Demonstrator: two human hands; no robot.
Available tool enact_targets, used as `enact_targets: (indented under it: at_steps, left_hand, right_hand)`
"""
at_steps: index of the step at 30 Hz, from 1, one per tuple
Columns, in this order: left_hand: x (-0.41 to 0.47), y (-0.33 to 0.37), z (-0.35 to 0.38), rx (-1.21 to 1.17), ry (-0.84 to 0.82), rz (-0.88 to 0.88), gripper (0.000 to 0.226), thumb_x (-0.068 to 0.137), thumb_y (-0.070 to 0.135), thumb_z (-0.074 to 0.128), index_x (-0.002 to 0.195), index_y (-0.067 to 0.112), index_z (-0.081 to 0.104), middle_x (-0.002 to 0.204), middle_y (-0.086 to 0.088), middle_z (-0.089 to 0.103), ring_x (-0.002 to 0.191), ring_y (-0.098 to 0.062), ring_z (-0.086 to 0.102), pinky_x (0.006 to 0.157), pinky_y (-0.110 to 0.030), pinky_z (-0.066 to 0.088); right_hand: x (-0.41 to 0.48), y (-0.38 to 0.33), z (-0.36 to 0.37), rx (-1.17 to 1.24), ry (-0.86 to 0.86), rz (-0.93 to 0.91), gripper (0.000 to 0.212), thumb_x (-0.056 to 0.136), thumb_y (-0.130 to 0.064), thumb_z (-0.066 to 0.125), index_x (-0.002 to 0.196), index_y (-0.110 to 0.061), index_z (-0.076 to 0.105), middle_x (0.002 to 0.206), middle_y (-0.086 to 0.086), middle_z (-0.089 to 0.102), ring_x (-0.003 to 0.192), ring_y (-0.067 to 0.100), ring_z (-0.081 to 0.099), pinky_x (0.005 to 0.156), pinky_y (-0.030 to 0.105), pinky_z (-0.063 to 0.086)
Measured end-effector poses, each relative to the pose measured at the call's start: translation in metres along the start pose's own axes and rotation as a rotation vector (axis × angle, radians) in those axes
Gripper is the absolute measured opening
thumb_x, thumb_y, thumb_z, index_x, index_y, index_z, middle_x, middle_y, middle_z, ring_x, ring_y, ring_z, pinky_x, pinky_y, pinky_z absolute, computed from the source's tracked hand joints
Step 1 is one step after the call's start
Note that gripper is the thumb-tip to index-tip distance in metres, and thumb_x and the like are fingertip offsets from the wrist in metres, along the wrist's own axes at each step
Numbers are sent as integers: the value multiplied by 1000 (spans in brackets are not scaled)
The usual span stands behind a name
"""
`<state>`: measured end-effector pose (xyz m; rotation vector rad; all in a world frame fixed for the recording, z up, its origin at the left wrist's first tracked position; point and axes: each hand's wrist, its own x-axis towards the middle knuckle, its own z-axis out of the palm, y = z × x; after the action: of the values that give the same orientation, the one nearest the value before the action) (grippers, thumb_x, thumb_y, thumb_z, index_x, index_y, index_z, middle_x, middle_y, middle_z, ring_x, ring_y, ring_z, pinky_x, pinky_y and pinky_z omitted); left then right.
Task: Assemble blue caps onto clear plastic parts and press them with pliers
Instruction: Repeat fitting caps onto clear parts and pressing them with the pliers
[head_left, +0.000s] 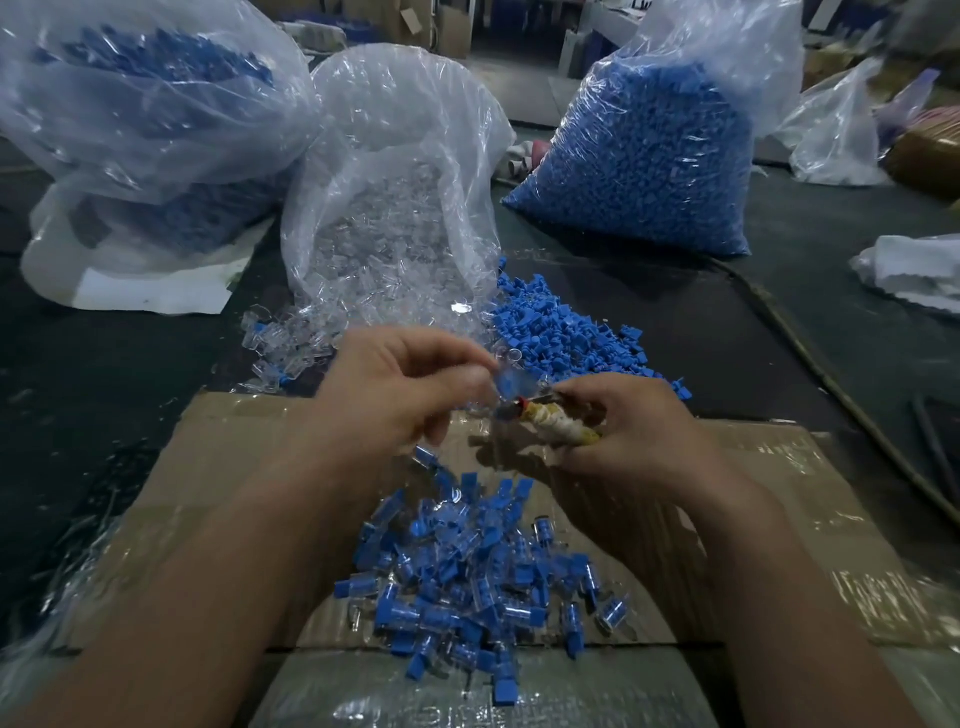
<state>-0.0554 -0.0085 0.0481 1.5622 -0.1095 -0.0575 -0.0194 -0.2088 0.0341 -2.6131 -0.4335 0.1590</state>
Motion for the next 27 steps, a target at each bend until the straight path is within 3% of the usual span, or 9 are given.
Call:
enact_targets:
  at_steps: [3,6,11,13,15,18,21,24,27]
  left_hand:
    - [-6,-1,12,211,-277,-18,8,62,23,73,67,17,71,56,6,65,42,1,47,41,-9,37]
    - [-5,-7,21,369,-337,67,12,70,10,76,70,21,71,57,13,65,48,5,54,48,-5,38]
    - [-5,-9,21,397,-464,105,9,72,15,75,74,24,73,61,16,67,48,10,53,47,-3,36]
    - [-1,-10,16,345,-349,80,12,71,15,73,69,26,72,59,15,66,48,7,53,47,-5,39]
    - [8,-18,7,307,-83,45,12,70,14,71,67,26,70,64,9,68,57,-2,61,55,-13,51]
    - [21,-33,-5,259,259,-36,14,76,4,69,70,17,69,71,-2,67,74,-23,67,71,-42,58]
    - [29,-46,-9,400,314,-54,18,78,4,68,78,22,67,81,1,66,82,-22,65,81,-45,54]
    - [34,-52,-10,725,273,20,17,80,10,67,94,20,69,86,11,59,86,-11,59,82,-29,47]
    - [36,-54,-10,823,254,73,28,80,12,68,107,19,66,94,10,57,84,-3,50,78,-20,36]
  right_hand:
    - [1,0,2,-47,-51,24,44,65,-33,78,105,-31,60,84,-21,51,83,3,49,76,29,43]
    - [2,-1,3,-85,-37,27,54,63,-36,79,113,-29,58,89,-18,50,89,7,50,81,32,43]
    - [3,0,4,-104,-35,16,65,62,-38,80,121,-28,55,94,-18,47,93,6,48,85,30,41]
    - [3,1,4,-87,-35,13,65,60,-38,82,118,-28,55,90,-21,46,90,3,49,80,26,41]
    - [3,2,3,-47,-59,10,65,58,-38,83,116,-29,56,85,-25,45,82,-5,46,69,17,35]
    - [2,4,3,-44,-116,-2,68,57,-41,82,118,-30,54,87,-27,43,80,-8,42,63,12,29]
    - [2,5,2,-112,-120,-7,72,58,-46,81,122,-29,52,101,-18,50,89,2,44,71,20,35]
    - [2,6,3,-145,-113,-2,77,59,-49,78,127,-26,49,103,-15,46,95,5,41,80,26,34]
    - [3,9,3,-160,-119,8,81,59,-53,77,129,-26,47,106,-15,47,97,5,39,83,26,34]
